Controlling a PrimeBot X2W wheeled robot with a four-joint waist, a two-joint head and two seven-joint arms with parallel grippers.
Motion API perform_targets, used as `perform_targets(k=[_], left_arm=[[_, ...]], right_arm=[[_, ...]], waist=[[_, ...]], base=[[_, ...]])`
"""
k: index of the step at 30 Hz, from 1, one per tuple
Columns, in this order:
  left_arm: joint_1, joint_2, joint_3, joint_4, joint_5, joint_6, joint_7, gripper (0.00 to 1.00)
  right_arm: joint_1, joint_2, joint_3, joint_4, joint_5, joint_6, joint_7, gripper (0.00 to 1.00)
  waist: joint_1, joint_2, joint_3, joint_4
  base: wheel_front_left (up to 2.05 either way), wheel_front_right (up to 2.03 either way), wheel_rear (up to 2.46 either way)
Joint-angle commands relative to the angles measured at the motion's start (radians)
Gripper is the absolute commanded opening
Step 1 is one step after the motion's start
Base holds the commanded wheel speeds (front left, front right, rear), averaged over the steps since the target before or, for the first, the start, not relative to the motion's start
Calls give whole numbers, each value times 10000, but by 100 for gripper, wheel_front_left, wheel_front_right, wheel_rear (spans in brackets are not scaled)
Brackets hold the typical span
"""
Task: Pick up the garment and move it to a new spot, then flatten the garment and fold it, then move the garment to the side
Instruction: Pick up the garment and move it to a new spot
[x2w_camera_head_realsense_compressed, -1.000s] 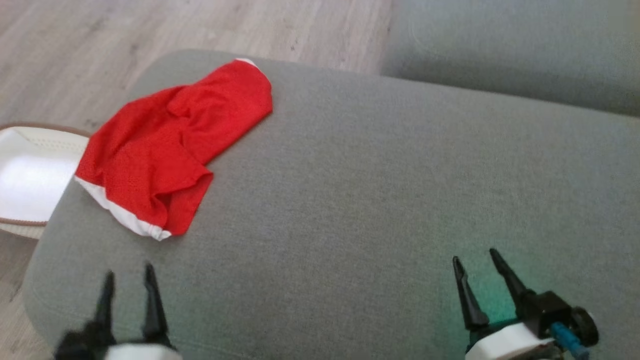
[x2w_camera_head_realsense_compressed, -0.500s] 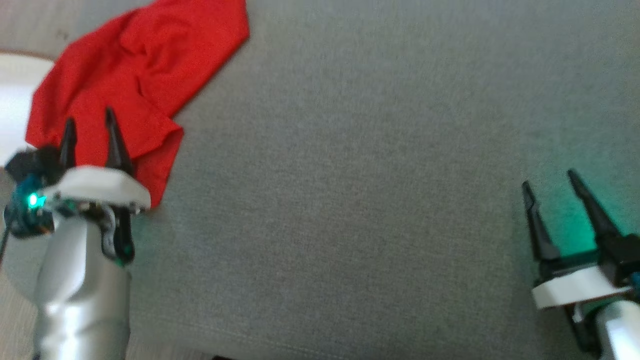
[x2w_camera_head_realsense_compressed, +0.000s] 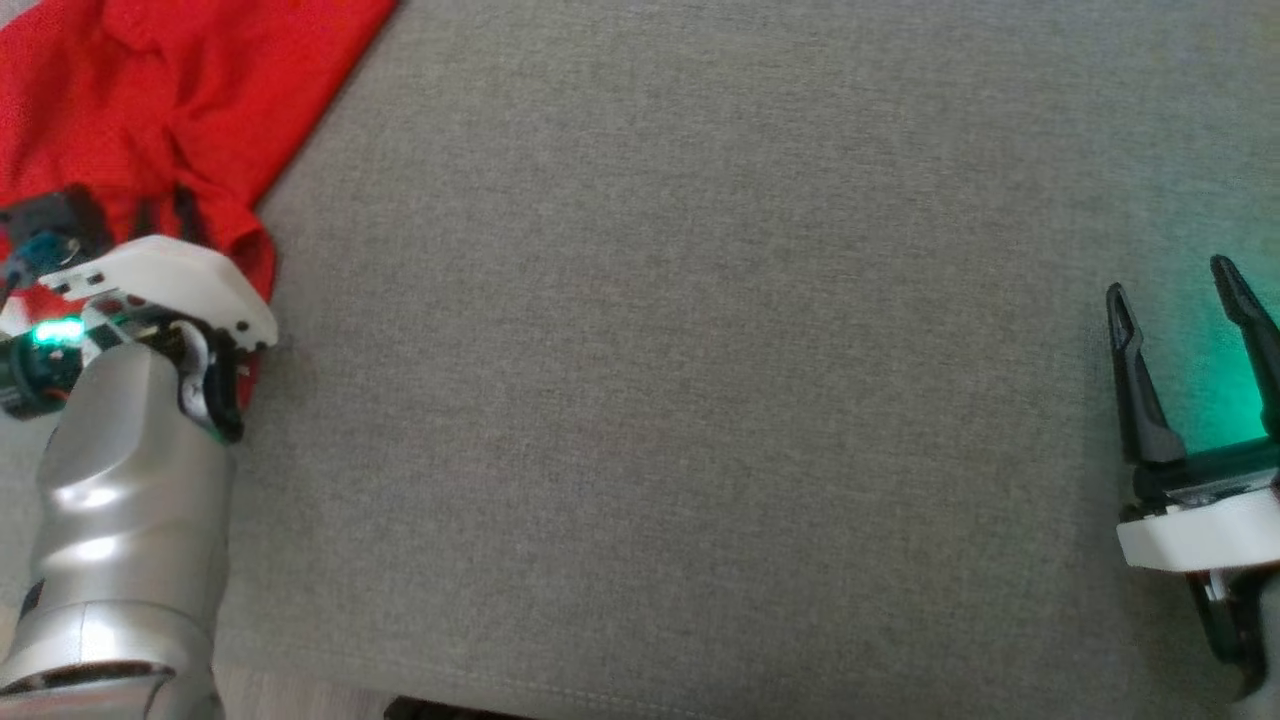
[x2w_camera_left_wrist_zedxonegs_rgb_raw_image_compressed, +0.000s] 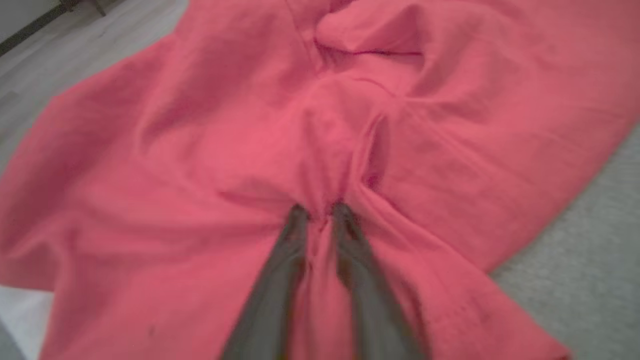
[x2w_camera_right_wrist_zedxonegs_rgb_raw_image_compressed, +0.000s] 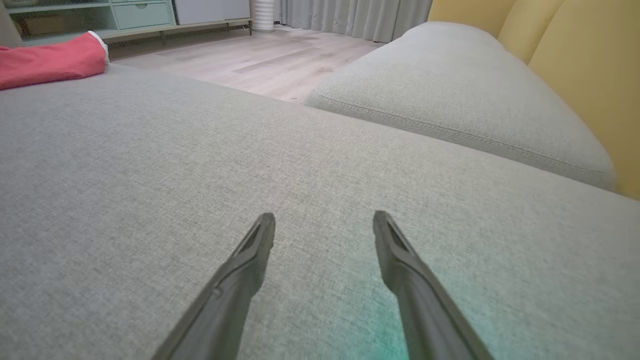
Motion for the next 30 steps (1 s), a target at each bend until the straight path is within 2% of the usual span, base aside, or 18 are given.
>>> perform_targets(k=[1, 7, 10, 16, 20, 25, 30], left_arm=[[254, 365, -10, 203, 102, -168, 68, 0], [151, 264, -27, 79, -213, -700, -880, 0], [425, 167, -400, -356, -114, -890, -1163, 0], [1333, -397, -1456, -2008, -18, -1030, -833, 0], [2595, -748, -2833, -4541, -466, -1047, 228, 0], [4311, -658, -4570, -8090, -1155, -1050, 2269, 0], [5155, -598, -5747, -9856, -1321, -1050, 3718, 0]], right_arm=[[120, -20, 124, -334, 50, 71, 3, 100], [35, 417, 220, 236, 121, 71, -330, 100], [24, 744, 399, 716, 156, 71, -541, 100], [66, 1287, 691, 1516, 175, 71, -830, 100], [-6, 1643, 918, 2010, 214, 71, -987, 100], [-252, 1937, 1122, 2427, 290, 71, -1091, 100], [-601, 2093, 1391, 2664, 346, 71, -1122, 100]], waist=[[-1, 0, -103, -64], [-1, 0, -975, -269], [-1, 0, -1647, -467], [-1, 0, -2670, -868], [-1, 0, -3232, -1418], [-1, 0, -3462, -2225], [-1, 0, -3402, -3181]], base=[[0, 0, 0], [0, 0, 0], [0, 0, 0], [0, 0, 0], [0, 0, 0], [0, 0, 0], [0, 0, 0]])
